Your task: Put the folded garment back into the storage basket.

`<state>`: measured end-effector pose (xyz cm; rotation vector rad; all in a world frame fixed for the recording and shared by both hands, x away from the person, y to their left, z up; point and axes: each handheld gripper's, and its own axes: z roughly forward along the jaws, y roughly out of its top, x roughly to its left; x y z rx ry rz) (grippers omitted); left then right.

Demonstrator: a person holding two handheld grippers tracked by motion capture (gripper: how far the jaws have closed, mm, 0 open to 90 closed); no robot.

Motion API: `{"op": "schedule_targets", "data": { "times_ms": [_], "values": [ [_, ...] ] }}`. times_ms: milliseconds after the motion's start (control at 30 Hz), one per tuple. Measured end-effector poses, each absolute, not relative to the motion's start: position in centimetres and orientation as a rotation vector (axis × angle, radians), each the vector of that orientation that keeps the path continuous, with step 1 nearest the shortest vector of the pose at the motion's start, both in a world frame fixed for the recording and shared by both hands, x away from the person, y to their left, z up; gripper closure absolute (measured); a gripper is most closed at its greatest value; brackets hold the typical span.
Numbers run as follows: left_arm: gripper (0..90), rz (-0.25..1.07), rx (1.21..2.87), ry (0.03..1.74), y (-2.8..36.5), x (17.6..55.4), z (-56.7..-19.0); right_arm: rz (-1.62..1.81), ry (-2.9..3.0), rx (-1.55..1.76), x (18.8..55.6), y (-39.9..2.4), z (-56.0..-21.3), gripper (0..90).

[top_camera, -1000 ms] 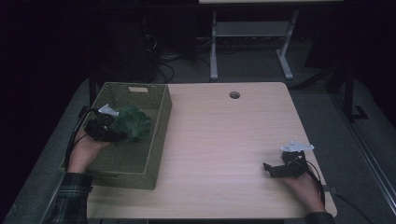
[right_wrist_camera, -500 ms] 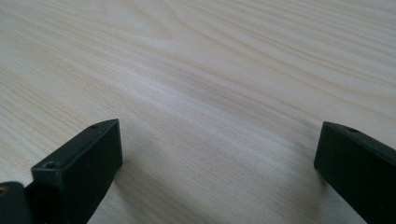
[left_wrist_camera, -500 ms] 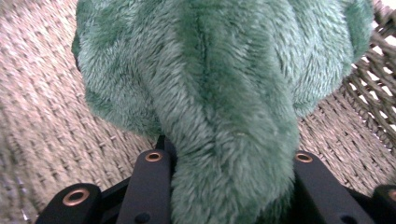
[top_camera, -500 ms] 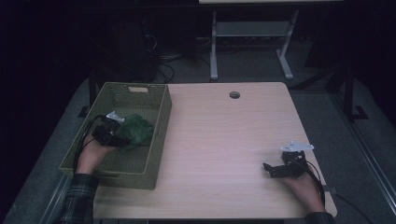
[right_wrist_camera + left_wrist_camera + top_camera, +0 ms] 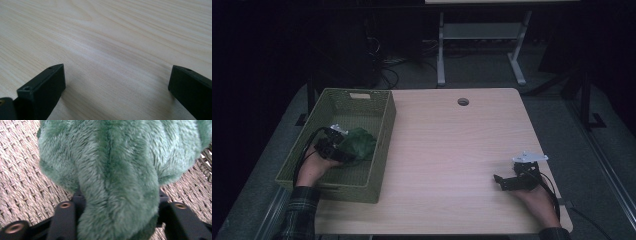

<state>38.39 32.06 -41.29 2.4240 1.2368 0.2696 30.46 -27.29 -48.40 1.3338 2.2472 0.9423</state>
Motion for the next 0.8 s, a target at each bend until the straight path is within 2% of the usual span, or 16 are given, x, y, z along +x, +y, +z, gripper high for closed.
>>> {"op": "schedule_targets", "data": {
  "times_ms": [133,267,800],
  "values": [
    [25.8,0.304,2.410,1.235,32.0,38.3,-41.2,0.943,2.247,1.335,30.5,-27.3,-48.4,0.7],
    [17.4,0.337,2.377,1.223,32.1,38.2,-40.2,0.941,2.247,1.336,30.4,-27.3,-48.4,0.7],
    [15.7,0.418,2.255,1.085,29.7,36.6,-34.1,0.942,2.245,1.339,30.4,-27.3,-48.4,0.7]
  ]
}}
